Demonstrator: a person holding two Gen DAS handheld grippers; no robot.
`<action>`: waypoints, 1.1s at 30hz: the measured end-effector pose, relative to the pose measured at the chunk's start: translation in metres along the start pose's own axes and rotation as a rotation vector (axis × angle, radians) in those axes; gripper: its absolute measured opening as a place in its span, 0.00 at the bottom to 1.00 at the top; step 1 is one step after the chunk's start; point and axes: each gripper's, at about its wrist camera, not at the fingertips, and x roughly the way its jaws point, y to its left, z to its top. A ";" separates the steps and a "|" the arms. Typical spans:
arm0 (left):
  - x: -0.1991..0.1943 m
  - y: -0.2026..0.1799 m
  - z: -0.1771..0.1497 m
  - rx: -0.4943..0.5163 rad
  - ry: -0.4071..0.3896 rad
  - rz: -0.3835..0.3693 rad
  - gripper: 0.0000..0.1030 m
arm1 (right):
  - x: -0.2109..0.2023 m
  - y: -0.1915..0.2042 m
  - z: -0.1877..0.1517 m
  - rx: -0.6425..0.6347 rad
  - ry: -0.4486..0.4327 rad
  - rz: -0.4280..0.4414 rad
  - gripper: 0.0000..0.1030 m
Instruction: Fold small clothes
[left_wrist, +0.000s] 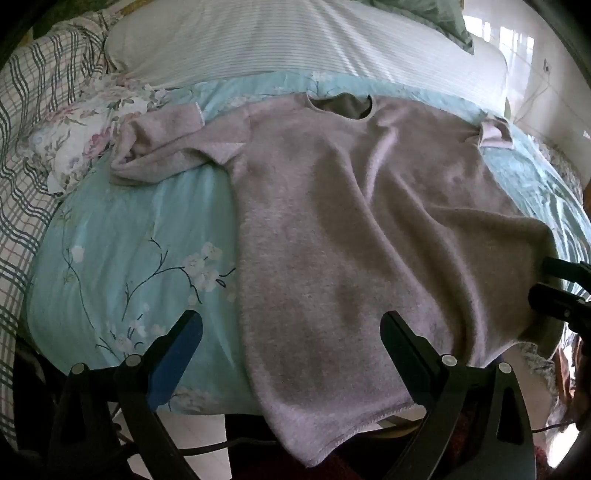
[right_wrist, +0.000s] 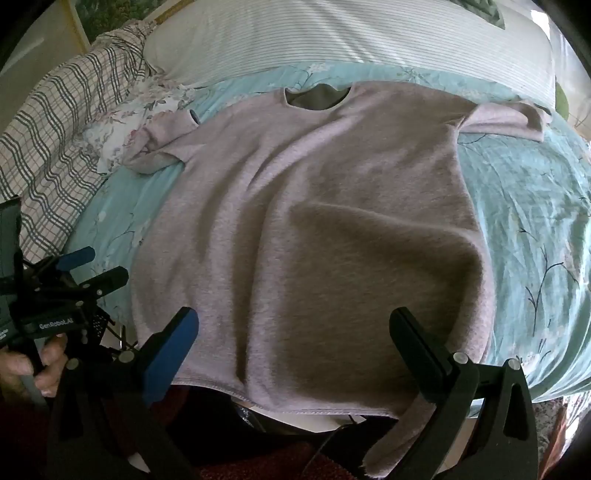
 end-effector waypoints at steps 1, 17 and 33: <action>0.000 0.000 0.000 0.000 0.000 0.001 0.95 | 0.000 0.000 0.000 -0.001 -0.001 0.000 1.00; 0.000 0.000 0.000 -0.001 0.000 -0.002 0.95 | 0.000 0.000 0.001 0.003 -0.003 0.002 1.00; -0.003 -0.005 -0.002 0.001 -0.001 -0.002 0.95 | 0.000 0.005 0.002 -0.002 -0.006 0.005 1.00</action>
